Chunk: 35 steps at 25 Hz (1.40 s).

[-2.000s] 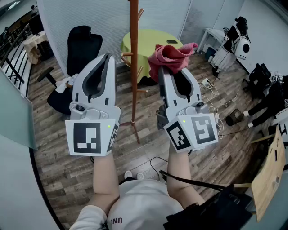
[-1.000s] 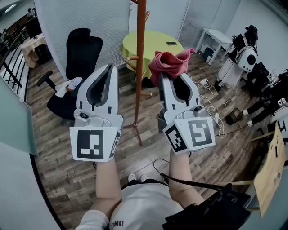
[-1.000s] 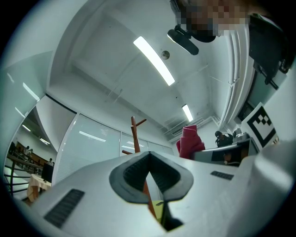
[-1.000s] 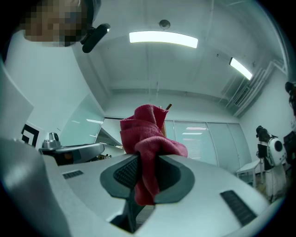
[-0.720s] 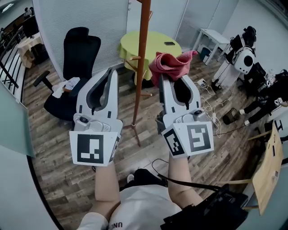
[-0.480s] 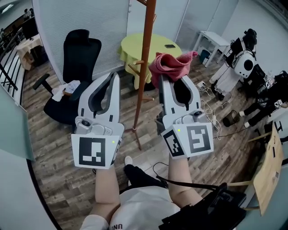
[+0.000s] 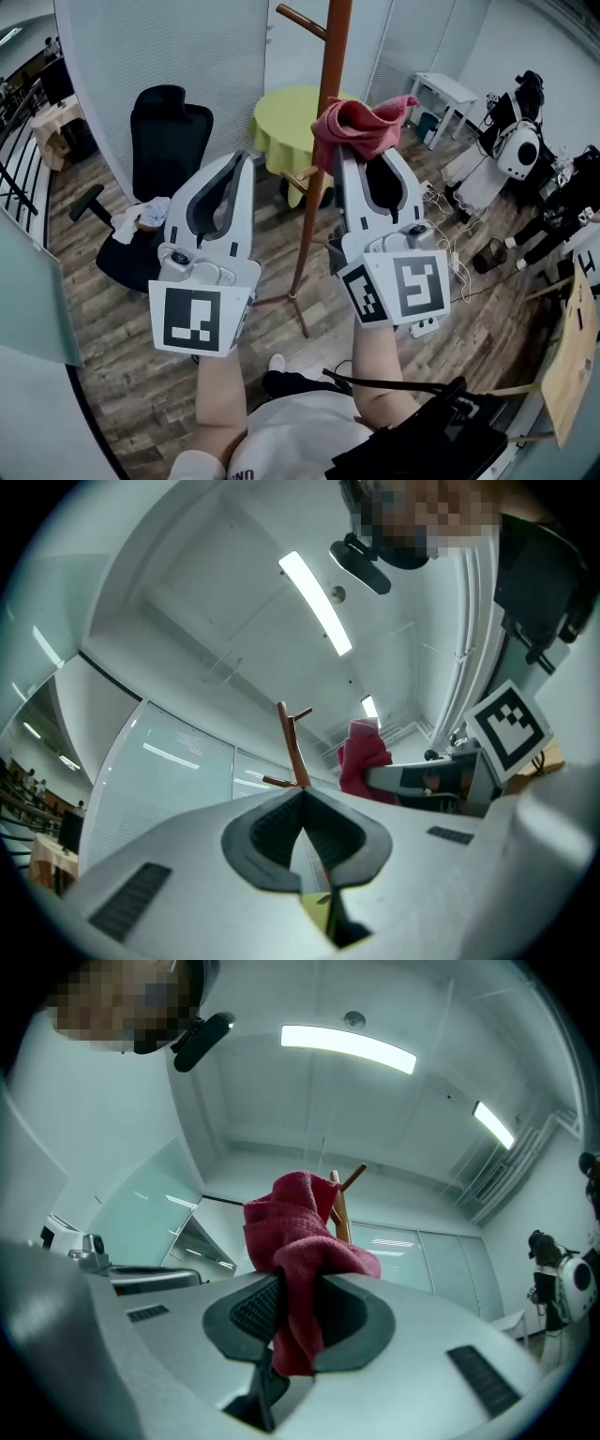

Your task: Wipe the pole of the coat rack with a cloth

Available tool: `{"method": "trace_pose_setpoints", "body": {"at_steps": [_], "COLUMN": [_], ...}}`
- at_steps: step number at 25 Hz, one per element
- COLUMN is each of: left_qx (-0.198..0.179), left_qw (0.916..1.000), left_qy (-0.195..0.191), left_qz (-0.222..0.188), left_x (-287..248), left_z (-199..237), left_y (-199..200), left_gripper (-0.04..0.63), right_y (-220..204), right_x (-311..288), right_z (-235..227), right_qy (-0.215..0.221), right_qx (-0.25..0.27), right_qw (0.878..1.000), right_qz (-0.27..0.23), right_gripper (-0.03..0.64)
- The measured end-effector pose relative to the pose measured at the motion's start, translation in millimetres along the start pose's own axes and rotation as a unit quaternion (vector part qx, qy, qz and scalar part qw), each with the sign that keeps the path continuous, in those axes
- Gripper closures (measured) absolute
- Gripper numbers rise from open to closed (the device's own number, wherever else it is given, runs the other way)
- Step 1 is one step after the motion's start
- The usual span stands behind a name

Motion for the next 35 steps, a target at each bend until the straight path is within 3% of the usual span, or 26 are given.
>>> {"method": "trace_pose_setpoints", "body": {"at_steps": [13,21,26,31,35], "left_qx": [0.056,0.090,0.114,0.100,0.134], "left_qw": [0.9960,0.9900,0.9861,0.9829,0.9799], "left_qy": [-0.060,-0.098,-0.110,-0.136,-0.138], "left_qz": [-0.034,-0.047,-0.050,-0.073,-0.053], "left_x": [-58,-78,-78,-82,-84], "left_z": [19,9,26,34,34], "left_y": [-37,-44,-60,-69,-76], "left_gripper": [0.581,0.581,0.581,0.581,0.581], "right_y": [0,13,4,5,4], "right_x": [-52,-66,-80,-93,-102], "right_z": [-20,-30,-21,-19,-18], "right_qy": [-0.037,-0.058,-0.074,-0.087,-0.092], "right_qx": [0.078,0.129,0.155,0.182,0.202], "right_qw": [0.996,0.989,0.984,0.978,0.974], "right_qz": [-0.031,-0.035,-0.036,-0.043,-0.040], "right_gripper": [0.535,0.535,0.535,0.537,0.537]}}
Point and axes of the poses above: the fingertips, and each gripper's own axes: x backward along the fingers, z to its left, y out of its top, the point moved 1 cm from there along x, backward along the fingers, and after that the axes turned 11 degrees about -z, right-handed, at the moved point
